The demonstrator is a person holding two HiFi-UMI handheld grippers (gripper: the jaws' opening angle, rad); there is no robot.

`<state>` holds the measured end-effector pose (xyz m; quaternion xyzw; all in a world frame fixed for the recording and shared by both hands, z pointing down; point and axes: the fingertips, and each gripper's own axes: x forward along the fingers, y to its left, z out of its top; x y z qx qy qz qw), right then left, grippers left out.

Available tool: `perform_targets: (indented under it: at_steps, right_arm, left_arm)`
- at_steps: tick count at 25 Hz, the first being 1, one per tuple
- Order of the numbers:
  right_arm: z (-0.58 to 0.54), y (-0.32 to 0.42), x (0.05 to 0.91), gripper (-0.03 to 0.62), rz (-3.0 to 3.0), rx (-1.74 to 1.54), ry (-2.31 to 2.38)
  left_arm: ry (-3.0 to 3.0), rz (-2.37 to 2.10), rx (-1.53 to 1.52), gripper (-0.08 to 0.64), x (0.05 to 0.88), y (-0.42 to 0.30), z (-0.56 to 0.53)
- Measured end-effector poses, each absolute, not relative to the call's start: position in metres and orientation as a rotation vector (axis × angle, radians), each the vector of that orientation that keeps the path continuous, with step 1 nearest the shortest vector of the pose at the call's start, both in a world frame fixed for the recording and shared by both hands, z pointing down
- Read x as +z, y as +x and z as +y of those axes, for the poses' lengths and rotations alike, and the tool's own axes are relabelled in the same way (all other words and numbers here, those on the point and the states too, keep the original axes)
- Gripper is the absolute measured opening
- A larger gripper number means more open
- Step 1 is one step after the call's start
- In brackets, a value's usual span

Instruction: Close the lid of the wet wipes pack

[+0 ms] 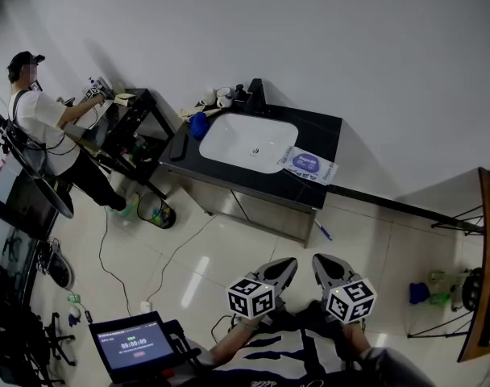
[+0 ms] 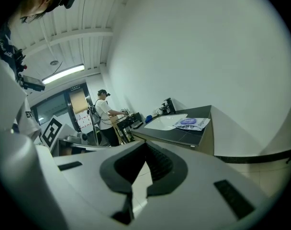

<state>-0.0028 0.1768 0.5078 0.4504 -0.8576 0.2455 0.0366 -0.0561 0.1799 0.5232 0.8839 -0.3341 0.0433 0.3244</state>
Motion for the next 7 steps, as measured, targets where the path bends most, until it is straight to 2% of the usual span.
perform_targets:
  at_steps: [7]
  right_arm:
    - [0.1844, -0.0005, 0.5128, -0.002, -2.612, 0.757, 1.404]
  left_arm:
    - [2.323, -0.850, 0.112, 0.000, 0.5262, -0.0531, 0.1871]
